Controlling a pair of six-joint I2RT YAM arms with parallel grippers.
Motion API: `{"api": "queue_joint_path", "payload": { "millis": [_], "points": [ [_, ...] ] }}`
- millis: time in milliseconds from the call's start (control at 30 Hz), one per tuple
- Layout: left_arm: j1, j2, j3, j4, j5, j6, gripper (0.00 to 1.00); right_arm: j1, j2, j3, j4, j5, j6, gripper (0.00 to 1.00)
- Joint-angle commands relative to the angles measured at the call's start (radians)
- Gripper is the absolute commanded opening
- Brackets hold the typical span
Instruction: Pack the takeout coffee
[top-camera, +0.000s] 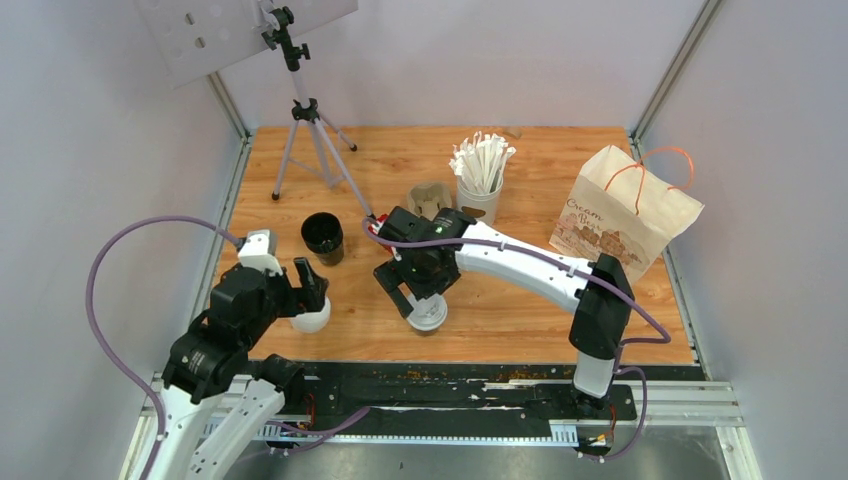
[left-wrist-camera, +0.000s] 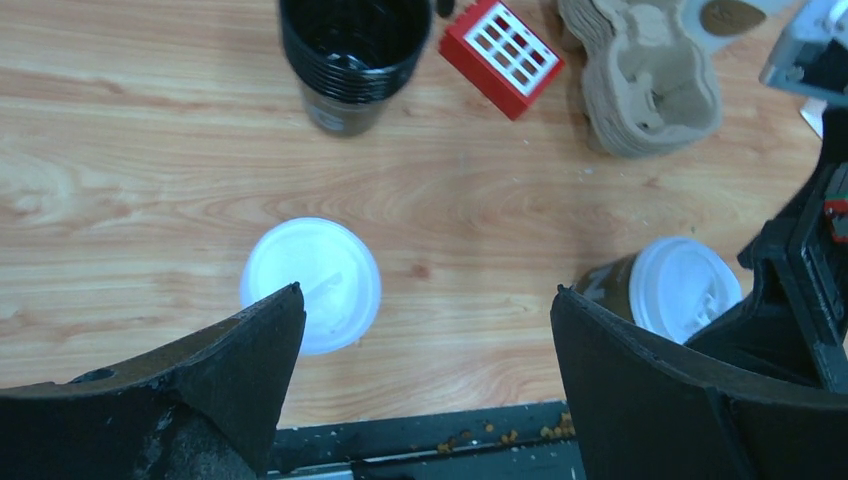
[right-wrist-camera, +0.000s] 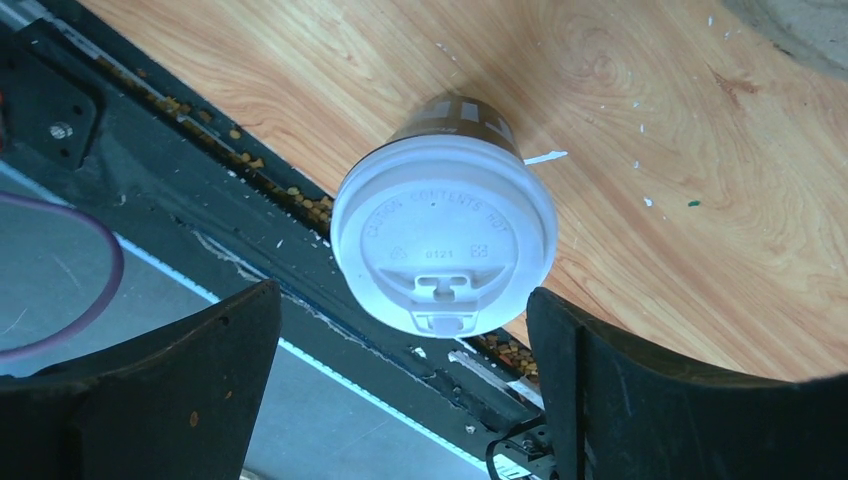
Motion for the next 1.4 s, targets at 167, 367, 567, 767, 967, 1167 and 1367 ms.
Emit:
{"api": "queue_joint_path", "payload": {
  "millis": [167, 367, 567, 767, 967, 1167, 1367],
  "points": [
    [-0.003, 0.188, 0.05, 0.108, 0.437, -0.035, 0.93, -0.109, -0.201, -0.163, 0.157, -0.152, -0.028, 0.84],
    [-0.004, 0.243, -0.013, 0.2, 0.542, -0.074, 0.88, -0.205, -0.307, -0.359, 0.316, -0.263, -0.041, 0.78],
    [-0.043, 0.286, -0.157, 0.421, 0.628, -0.209, 0.83, -0.272, -0.332, -0.454, 0.403, -0.368, -0.07, 0.71],
    [-0.116, 0.372, -0.23, 0.555, 0.619, -0.253, 0.81, -0.291, -0.308, -0.475, 0.441, -0.404, -0.093, 0.68],
    [-0.143, 0.429, -0.262, 0.629, 0.595, -0.248, 0.78, -0.296, -0.262, -0.464, 0.465, -0.421, -0.108, 0.66],
    [-0.144, 0.453, -0.34, 0.773, 0.619, -0.274, 0.76, -0.295, -0.228, -0.467, 0.491, -0.426, -0.105, 0.64],
    [-0.143, 0.472, -0.391, 0.838, 0.635, -0.278, 0.75, -0.295, -0.217, -0.501, 0.522, -0.418, -0.093, 0.6]
  ]
}}
